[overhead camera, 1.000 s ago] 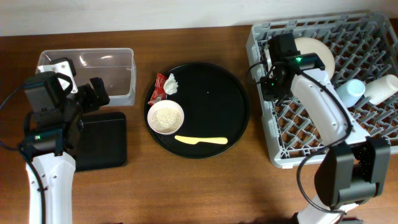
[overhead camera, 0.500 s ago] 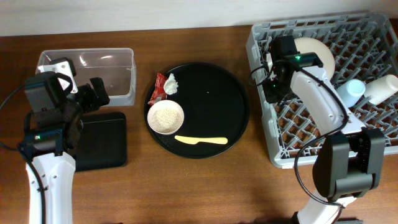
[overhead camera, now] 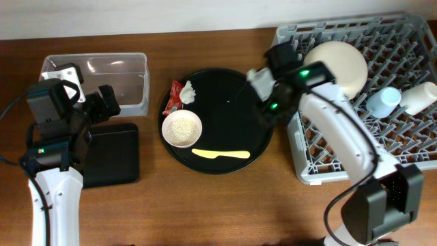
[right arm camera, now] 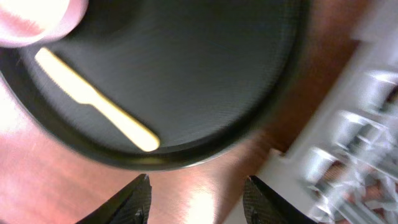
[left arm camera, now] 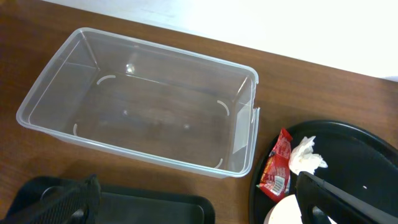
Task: Sort waste into correct bins and load items into the dishwasher rack
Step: 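Return the right gripper to the yellow knife on the tray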
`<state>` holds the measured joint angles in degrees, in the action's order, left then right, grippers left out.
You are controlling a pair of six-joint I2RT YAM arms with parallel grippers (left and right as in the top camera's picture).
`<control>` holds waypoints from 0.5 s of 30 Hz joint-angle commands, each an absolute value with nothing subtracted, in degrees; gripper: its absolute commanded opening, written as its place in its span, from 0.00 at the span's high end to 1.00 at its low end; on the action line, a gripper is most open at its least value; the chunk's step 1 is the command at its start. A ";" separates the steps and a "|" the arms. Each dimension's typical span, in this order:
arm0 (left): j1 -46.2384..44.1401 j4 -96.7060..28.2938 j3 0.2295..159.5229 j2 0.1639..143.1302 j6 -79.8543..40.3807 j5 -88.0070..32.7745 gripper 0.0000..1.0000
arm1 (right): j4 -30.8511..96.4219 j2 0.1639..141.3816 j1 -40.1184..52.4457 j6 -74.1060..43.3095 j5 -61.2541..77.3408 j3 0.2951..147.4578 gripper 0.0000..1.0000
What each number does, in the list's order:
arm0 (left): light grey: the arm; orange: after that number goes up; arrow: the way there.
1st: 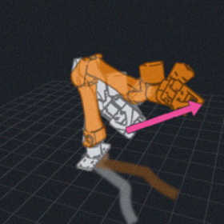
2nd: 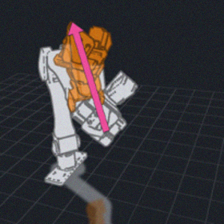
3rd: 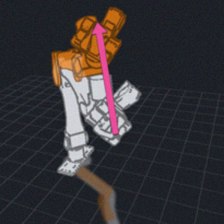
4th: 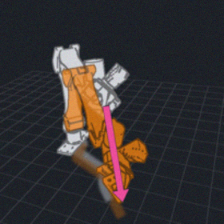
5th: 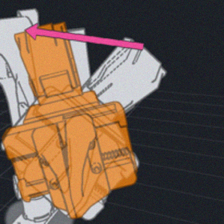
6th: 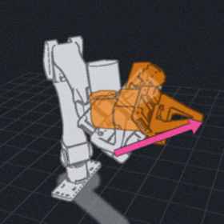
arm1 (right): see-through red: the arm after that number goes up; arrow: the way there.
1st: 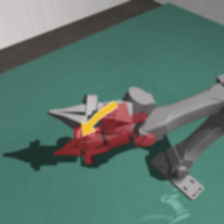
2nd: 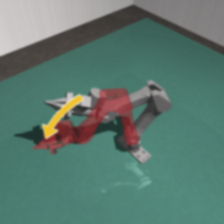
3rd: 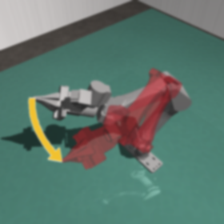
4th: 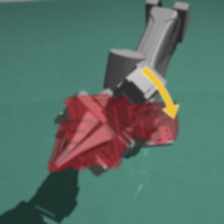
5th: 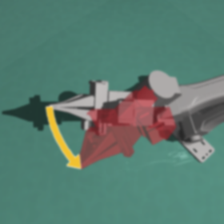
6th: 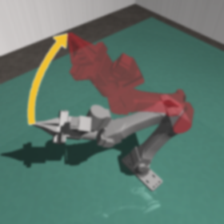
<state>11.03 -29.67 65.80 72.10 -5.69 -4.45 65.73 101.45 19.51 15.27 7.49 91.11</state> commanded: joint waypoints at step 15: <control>11.31 -29.56 66.96 71.11 -6.42 -4.47 0.00 | 62.78 116.33 28.38 31.51 14.31 83.05 0.39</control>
<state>11.03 -29.67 65.80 72.10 -5.69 -4.45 61.47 113.27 28.16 29.17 10.74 83.48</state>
